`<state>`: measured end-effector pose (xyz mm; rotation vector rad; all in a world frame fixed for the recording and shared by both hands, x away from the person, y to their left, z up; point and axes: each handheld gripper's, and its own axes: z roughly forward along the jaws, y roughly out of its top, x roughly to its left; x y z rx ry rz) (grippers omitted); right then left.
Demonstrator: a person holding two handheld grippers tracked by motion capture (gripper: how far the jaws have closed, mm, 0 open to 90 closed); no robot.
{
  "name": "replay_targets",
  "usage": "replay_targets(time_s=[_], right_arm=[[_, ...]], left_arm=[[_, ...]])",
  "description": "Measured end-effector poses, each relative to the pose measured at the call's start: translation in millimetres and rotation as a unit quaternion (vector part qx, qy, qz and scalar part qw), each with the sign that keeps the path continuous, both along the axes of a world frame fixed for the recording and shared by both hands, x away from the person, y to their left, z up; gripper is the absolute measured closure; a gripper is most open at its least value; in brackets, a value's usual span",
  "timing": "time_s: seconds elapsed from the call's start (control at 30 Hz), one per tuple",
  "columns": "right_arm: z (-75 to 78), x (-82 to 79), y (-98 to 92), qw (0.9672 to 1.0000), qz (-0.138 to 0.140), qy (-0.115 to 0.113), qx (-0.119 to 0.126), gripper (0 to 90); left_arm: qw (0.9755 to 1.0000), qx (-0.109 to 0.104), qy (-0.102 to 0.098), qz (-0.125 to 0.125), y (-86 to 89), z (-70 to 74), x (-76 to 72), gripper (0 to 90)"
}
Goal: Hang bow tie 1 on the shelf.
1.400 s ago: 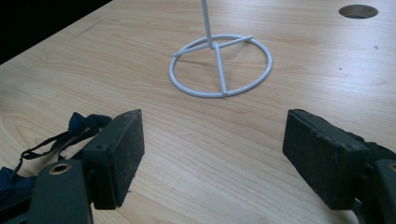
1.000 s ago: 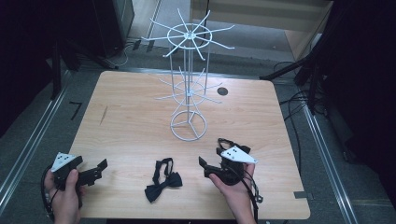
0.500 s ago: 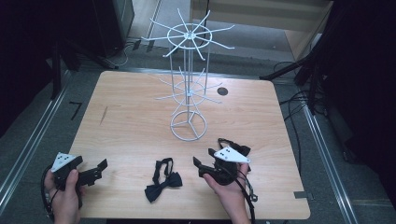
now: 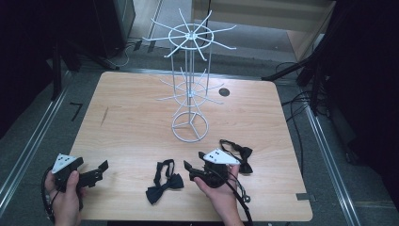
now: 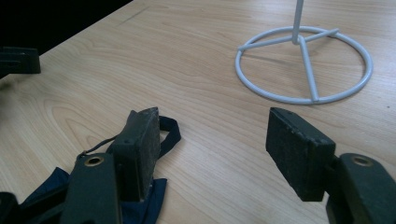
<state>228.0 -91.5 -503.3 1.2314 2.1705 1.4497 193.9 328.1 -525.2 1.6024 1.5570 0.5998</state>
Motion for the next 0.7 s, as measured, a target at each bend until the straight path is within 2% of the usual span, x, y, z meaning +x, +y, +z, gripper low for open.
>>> replay_targets(time_s=[0.57, 0.7], right_arm=[[-1.4, -4.5, 19.7, 0.9998, 0.016, 0.007, 0.006, 36.2], [-4.0, -4.5, 25.4, 0.9997, 0.02, 0.014, 0.007, 36.3]], left_arm=[[1.0, -0.003, -0.001, -0.001, 0.3, -0.1, 0.1, 1.0], [1.0, -0.002, 0.0, -0.001, 0.2, -0.1, 0.1, 1.0]])
